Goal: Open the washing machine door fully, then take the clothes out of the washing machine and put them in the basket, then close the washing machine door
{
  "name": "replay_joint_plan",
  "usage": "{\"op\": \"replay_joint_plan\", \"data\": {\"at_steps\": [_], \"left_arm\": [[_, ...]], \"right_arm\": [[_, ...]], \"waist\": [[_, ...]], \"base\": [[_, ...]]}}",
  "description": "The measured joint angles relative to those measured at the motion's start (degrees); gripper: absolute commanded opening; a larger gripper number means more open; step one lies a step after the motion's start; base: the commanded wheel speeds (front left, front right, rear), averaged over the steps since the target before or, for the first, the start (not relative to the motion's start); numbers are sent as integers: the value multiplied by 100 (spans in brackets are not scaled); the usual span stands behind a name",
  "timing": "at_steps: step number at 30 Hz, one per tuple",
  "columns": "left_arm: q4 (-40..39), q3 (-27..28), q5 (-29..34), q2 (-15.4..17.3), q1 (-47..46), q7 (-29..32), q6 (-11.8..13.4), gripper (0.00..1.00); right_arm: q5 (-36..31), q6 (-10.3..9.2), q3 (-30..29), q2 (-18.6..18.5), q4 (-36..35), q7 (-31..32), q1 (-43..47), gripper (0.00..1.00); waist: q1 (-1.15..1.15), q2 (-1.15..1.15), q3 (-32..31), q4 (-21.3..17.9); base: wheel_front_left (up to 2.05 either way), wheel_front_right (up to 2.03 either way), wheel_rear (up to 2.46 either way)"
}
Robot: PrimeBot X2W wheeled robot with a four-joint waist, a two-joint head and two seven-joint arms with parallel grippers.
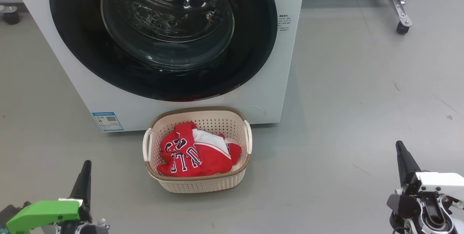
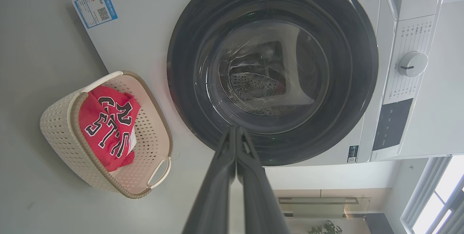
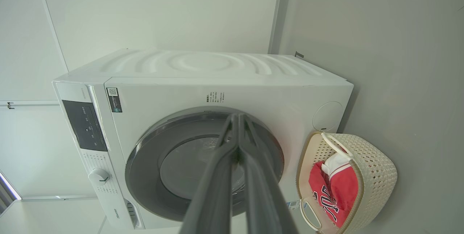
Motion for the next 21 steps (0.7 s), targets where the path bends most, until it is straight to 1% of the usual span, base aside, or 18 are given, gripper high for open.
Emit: {"op": "replay_joint_plan", "data": {"at_steps": [21], "left_arm": [[-2,18,0,-7,-3,10,-1,0]], "right_arm": [[0,0,-9,3,-2,18,-1,0]], "waist": [[0,0,1,0]], "base": [[0,0,0]]}}
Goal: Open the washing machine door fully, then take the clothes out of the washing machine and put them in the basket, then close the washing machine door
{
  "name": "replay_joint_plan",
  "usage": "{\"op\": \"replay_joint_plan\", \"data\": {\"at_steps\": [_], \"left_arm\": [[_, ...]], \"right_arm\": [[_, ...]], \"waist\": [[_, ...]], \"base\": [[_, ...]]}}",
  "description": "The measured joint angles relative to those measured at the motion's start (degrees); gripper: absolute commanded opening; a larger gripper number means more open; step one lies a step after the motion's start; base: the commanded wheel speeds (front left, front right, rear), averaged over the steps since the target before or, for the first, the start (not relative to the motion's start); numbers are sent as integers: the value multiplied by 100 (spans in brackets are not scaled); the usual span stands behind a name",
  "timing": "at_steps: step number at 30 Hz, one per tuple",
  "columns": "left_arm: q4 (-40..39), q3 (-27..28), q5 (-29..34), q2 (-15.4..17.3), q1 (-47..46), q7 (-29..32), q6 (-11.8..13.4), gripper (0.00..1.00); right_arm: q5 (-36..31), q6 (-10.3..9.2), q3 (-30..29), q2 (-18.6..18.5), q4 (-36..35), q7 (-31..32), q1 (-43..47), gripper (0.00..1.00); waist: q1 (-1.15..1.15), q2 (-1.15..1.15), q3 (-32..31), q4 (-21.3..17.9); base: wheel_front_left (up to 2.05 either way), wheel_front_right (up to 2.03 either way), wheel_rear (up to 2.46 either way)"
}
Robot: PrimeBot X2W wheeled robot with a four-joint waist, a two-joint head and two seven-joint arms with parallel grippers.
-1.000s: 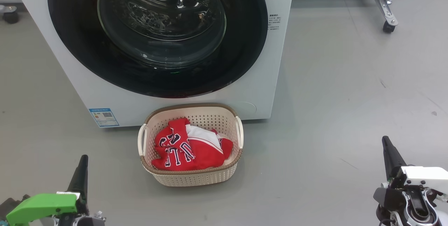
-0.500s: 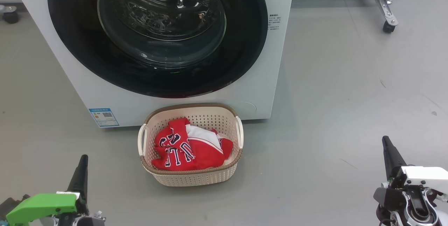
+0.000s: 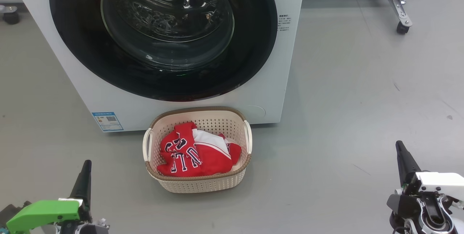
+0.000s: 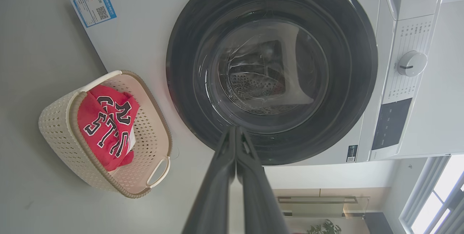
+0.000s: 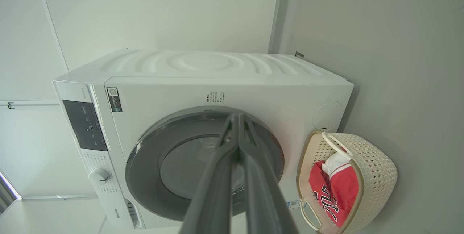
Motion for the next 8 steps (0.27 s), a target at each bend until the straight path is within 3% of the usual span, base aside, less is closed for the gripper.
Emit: {"op": "replay_joint_plan", "data": {"at_steps": [8], "left_arm": [[-1,7,2,-7,-1,23,0,0]], "right_arm": [[-1,0,-3,2,-1,5,0,0]], "waist": [[0,0,0,0]], "base": [[0,0,0]]}}
